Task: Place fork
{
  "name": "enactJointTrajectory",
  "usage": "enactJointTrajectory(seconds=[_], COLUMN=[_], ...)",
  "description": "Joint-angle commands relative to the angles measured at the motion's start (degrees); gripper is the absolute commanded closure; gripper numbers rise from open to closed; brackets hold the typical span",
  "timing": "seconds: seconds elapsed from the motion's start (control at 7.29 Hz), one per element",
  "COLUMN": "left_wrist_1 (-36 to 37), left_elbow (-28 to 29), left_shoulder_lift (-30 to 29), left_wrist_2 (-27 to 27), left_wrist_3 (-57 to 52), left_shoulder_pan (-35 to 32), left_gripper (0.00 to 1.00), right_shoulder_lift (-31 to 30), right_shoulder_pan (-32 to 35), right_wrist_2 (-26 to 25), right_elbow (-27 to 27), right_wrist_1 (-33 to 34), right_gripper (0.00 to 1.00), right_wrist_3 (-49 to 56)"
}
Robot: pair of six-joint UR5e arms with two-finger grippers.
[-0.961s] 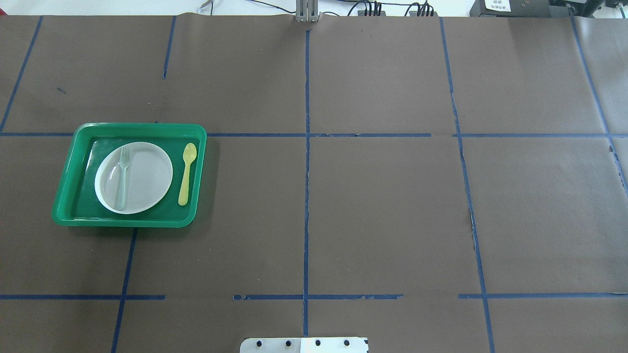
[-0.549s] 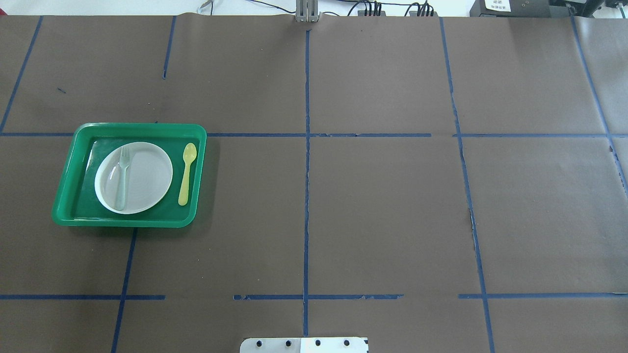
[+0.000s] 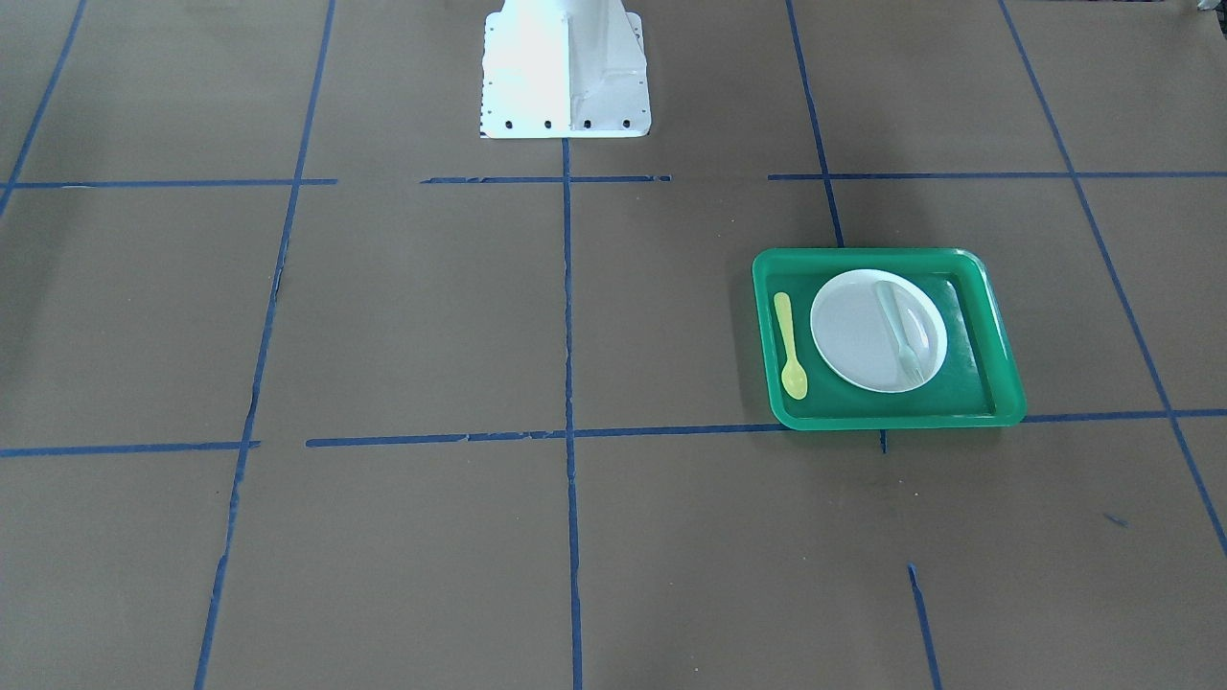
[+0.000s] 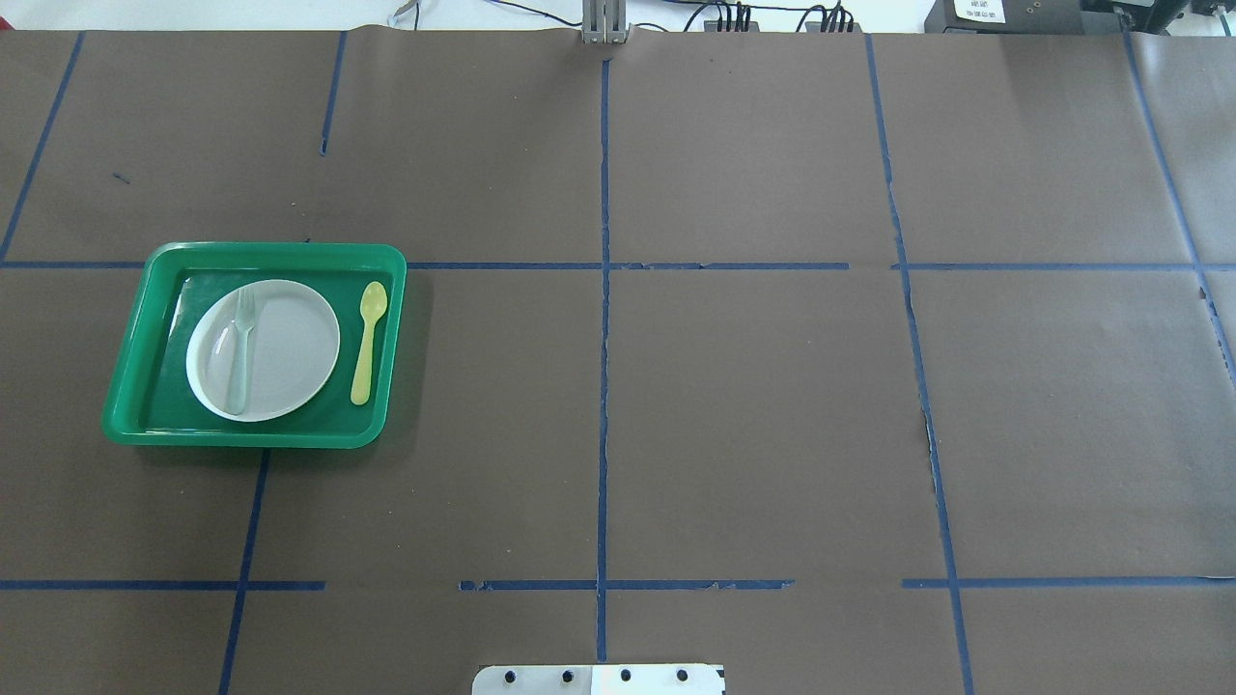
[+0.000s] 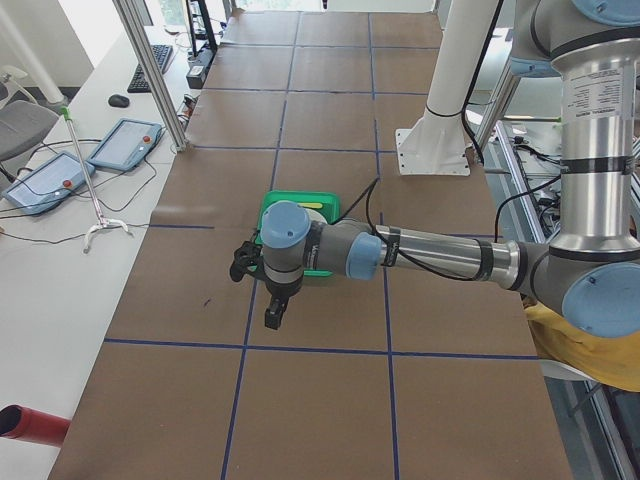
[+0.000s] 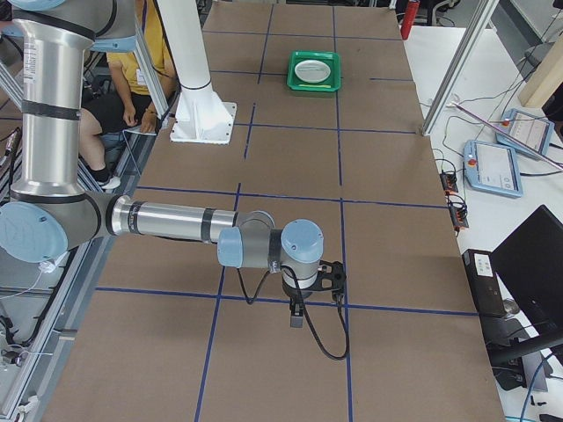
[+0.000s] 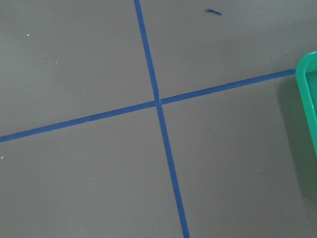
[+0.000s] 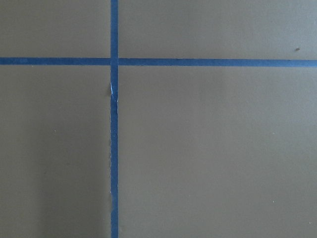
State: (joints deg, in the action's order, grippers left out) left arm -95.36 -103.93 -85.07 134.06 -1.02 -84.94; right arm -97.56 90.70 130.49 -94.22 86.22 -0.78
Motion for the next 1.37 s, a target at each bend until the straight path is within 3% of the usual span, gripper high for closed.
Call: enactJointTrajectory(seconds=[0.0, 0.27, 0.69, 1.24], left_wrist_1=[-6.5, -16.8, -17.8, -18.5], left_elbow=[-2.4, -1.7, 3.3, 6.3], left_shoulder_lift=[-1.2, -3.0, -10.5, -12.3], left_wrist_2=[-0.5, -6.3, -12.6, -15.8], left_wrist_3=[15.4, 33.7, 52.2, 60.2], left_shoulder_pan=[9.4, 19.6, 32.8, 39.8], left_gripper=[0.00, 0.00, 0.00, 0.08], right_shoulder_lift=[0.0, 0.0, 0.0, 0.0], right_shoulder_pan=[0.0, 0.0, 0.0, 0.0], right_wrist_2=[-0.1, -0.1, 0.0, 0.0], right_elbow=[0.0, 0.0, 0.0, 0.0], right_wrist_1=[0.0, 0.0, 0.0, 0.0], right_gripper=[0.00, 0.00, 0.00, 0.00], right_wrist_3=[0.0, 0.0, 0.0, 0.0])
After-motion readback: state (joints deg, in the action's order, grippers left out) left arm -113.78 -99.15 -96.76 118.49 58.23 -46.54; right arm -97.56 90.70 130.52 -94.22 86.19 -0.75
